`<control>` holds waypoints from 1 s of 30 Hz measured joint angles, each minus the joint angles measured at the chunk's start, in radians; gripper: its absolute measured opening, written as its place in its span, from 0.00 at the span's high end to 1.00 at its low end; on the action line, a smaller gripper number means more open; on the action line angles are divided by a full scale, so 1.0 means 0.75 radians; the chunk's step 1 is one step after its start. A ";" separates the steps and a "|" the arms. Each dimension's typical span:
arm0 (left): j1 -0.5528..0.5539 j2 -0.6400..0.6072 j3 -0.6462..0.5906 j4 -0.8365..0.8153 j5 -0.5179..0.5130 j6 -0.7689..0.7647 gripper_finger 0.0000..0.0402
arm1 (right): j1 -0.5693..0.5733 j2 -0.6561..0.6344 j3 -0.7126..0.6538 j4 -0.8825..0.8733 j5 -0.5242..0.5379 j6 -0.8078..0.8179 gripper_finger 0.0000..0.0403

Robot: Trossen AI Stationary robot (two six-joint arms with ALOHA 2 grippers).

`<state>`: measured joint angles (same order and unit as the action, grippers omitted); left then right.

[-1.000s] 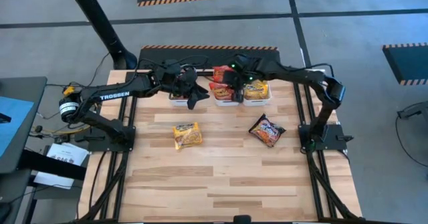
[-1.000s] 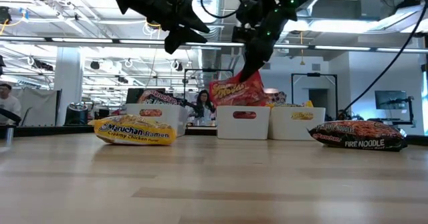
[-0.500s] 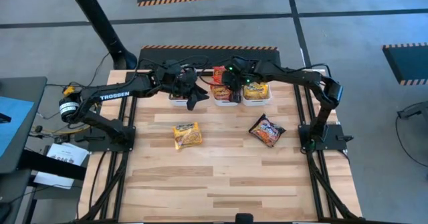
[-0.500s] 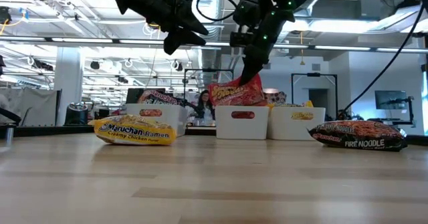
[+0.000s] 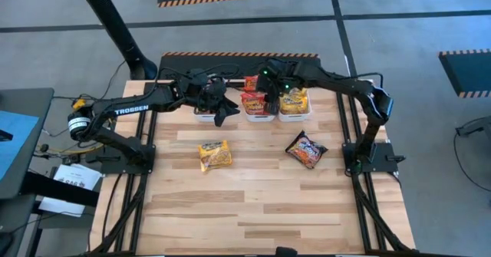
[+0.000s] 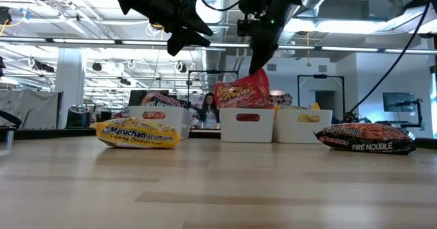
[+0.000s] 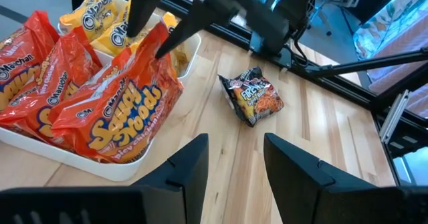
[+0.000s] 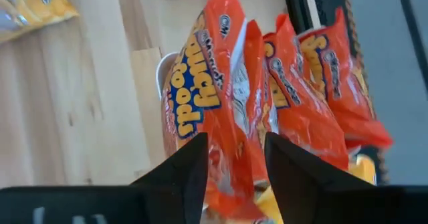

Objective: Sort Maruchan noodles
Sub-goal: Put the red noodle pack into the middle white bin

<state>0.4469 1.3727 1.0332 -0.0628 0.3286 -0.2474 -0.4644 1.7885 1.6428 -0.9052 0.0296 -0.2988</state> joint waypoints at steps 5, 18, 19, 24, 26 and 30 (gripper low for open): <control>0.000 0.000 0.000 0.000 0.000 -0.001 0.67 | -0.001 0.000 0.063 -0.144 -0.072 0.169 0.57; 0.000 0.000 0.000 0.003 -0.002 0.003 0.67 | 0.036 0.000 0.022 -0.204 -0.307 0.292 0.58; 0.000 0.000 0.000 0.003 -0.002 0.004 0.67 | 0.036 0.000 0.022 -0.192 -0.278 0.288 0.58; 0.000 0.000 0.000 0.002 -0.004 0.004 0.67 | 0.021 0.000 0.023 -0.095 -0.077 0.287 0.58; 0.000 0.000 0.000 0.002 -0.004 0.000 0.67 | 0.009 0.000 0.029 -0.105 -0.066 0.287 0.58; 0.000 0.000 0.000 0.002 -0.004 -0.001 0.67 | -0.004 0.000 0.033 -0.135 -0.076 0.345 0.58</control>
<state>0.4469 1.3727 1.0332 -0.0612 0.3260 -0.2481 -0.4675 1.7884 1.6672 -1.0062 -0.0278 -0.0399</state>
